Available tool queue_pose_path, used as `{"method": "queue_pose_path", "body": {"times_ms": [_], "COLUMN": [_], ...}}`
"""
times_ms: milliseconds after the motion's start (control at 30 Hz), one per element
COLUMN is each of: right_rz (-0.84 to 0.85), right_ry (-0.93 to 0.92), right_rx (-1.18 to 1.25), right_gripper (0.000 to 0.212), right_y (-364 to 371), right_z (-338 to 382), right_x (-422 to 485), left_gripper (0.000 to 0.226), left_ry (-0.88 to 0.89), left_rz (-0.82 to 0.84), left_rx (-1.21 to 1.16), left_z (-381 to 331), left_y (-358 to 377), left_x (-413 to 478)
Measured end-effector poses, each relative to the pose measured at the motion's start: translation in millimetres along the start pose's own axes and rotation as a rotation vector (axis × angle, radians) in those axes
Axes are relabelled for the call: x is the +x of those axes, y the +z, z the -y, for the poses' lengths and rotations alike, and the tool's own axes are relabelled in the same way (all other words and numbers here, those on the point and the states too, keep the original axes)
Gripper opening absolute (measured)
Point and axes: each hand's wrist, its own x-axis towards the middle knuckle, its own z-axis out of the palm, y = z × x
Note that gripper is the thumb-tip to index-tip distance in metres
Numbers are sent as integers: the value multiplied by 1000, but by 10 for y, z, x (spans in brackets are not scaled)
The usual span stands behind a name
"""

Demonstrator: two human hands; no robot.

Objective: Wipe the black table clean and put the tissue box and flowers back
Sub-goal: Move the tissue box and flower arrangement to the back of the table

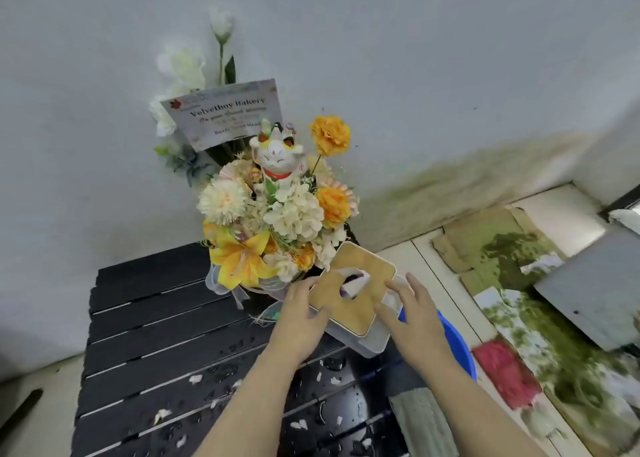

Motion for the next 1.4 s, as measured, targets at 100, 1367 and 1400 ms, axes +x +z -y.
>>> {"method": "queue_pose_path", "body": {"times_ms": [100, 1367, 1400], "right_rz": [-81, 421, 422], "right_ry": [-19, -304, -307], "right_rx": [-28, 276, 293], "right_gripper": [40, 36, 35], "right_y": [279, -60, -45], "right_z": [-342, -870, -870], "right_x": [-67, 884, 901], "left_gripper": [52, 61, 60], "left_ry": [79, -13, -27], "left_rz": [-77, -574, -581], "left_rx": [-15, -578, -590], "left_z": [210, 100, 83], "left_y": [160, 1686, 1703], "left_x": [216, -302, -273]}}
